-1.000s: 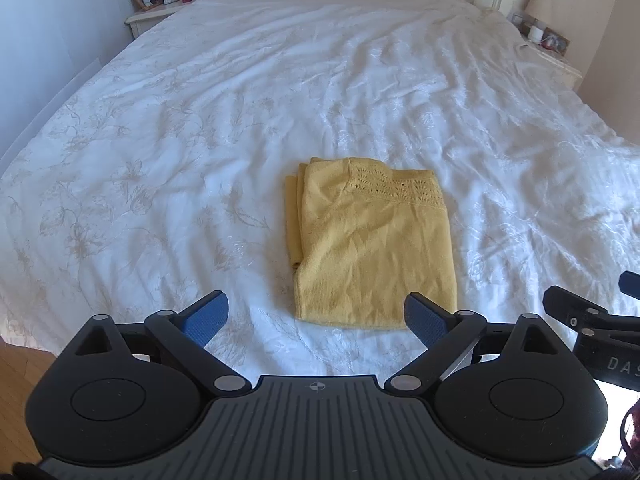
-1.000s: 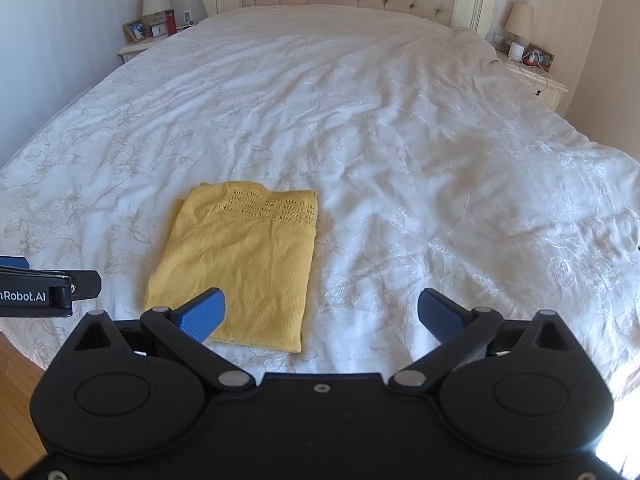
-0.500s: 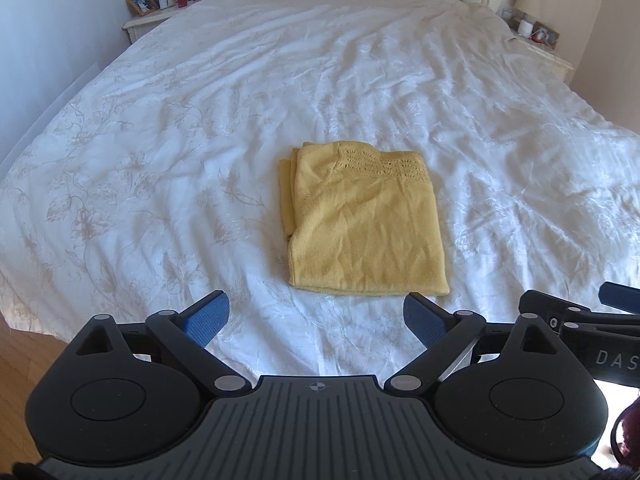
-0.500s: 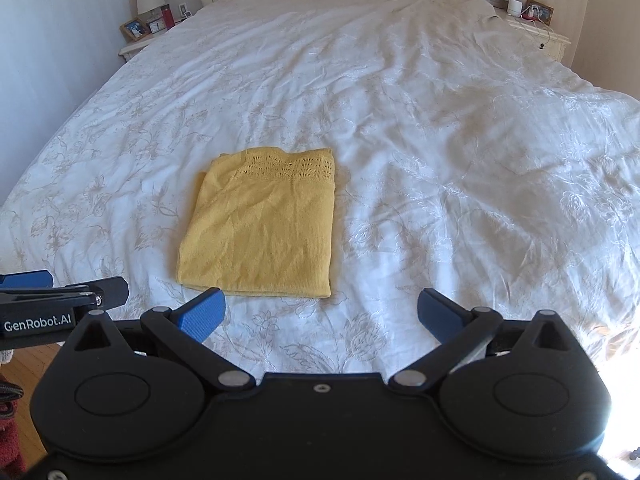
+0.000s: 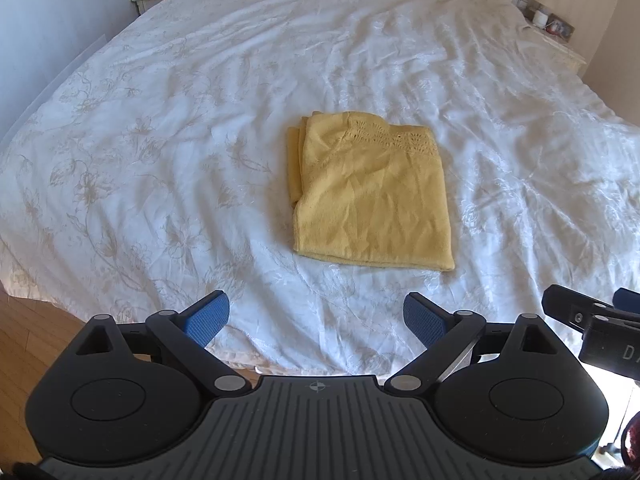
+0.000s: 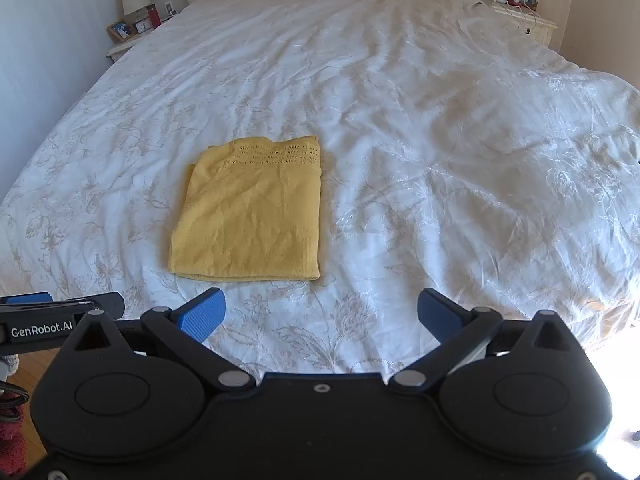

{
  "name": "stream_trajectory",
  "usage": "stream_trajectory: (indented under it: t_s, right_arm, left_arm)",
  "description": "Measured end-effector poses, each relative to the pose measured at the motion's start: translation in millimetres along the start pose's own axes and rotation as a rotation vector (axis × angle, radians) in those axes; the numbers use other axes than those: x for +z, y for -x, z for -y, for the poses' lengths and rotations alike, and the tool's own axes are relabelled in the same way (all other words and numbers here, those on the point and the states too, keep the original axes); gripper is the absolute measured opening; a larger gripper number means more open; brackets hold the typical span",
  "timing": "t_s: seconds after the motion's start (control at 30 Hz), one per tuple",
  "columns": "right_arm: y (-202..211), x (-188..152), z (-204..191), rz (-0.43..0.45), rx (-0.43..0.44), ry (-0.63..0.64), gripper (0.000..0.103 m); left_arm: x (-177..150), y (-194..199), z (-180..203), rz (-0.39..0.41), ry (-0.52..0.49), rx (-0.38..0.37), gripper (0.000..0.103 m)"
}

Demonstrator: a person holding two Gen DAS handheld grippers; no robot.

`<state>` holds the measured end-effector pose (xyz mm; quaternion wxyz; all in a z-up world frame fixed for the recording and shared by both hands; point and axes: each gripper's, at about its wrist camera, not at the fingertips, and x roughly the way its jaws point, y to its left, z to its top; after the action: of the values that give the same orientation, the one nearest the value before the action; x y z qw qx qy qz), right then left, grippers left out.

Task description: Fold small clothes

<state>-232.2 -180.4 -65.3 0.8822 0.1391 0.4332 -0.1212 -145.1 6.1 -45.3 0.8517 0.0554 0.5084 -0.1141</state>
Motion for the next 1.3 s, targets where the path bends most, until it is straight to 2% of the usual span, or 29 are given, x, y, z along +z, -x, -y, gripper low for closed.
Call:
stream_trajectory:
  t_s: [1.3]
  right_arm:
    - [-10.9,0.9,-12.9,-0.041,0.018,-0.041,0.102]
  left_arm:
    - [-0.6,-12.5,-2.4,-0.059,-0.052,-0.01,0.095]
